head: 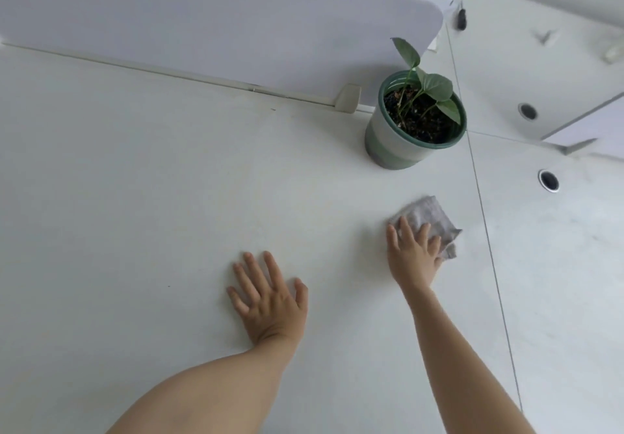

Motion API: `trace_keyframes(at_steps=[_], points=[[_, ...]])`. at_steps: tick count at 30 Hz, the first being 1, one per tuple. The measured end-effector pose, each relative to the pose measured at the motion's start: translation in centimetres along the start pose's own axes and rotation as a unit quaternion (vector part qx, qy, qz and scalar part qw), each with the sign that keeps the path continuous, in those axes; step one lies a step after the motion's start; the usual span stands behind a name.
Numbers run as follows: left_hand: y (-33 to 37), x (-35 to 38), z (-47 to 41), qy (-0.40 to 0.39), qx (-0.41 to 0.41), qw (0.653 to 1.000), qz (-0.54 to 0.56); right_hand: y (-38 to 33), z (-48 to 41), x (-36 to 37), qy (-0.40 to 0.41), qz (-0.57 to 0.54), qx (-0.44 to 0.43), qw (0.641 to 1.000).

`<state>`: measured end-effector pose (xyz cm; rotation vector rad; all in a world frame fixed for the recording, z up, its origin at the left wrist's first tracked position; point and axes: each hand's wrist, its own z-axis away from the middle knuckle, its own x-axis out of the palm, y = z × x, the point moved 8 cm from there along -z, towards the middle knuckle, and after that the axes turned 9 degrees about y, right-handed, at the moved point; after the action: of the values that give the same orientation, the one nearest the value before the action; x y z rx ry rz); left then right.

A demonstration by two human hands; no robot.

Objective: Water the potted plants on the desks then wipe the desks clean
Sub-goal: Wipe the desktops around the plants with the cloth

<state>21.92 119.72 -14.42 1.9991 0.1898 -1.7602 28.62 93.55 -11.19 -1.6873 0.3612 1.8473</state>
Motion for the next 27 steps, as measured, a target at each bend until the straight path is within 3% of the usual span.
trace_keyframes(at_steps=[3,6,10,13,16,19,27], points=[[0.1,-0.1,0.0,-0.017,-0.002,1.0,0.017,-3.5,5.6,2.0,-0.005,0.012,-0.122,0.993],[0.1,0.0,0.0,-0.031,0.003,0.998,0.046,-4.9,9.9,1.3,0.085,-0.003,-0.23,0.969],[0.3,0.2,0.0,-0.059,0.008,0.995,0.081,-2.6,13.4,0.4,0.118,0.01,-0.25,0.961],[0.4,0.2,0.1,-0.08,0.006,0.991,0.106,0.2,15.3,-0.5,0.098,-0.017,-0.205,0.974],[0.3,-0.2,0.2,-0.08,0.0,0.988,0.133,4.3,16.3,-1.8,0.098,-0.087,-0.073,0.989],[0.2,-0.4,0.3,-0.08,-0.008,0.984,0.157,8.0,17.6,-3.3,0.073,-0.222,0.079,0.969],[-0.1,-0.6,0.6,-0.091,-0.007,0.985,0.146,11.2,18.8,-7.6,0.08,-0.297,0.093,0.947]])
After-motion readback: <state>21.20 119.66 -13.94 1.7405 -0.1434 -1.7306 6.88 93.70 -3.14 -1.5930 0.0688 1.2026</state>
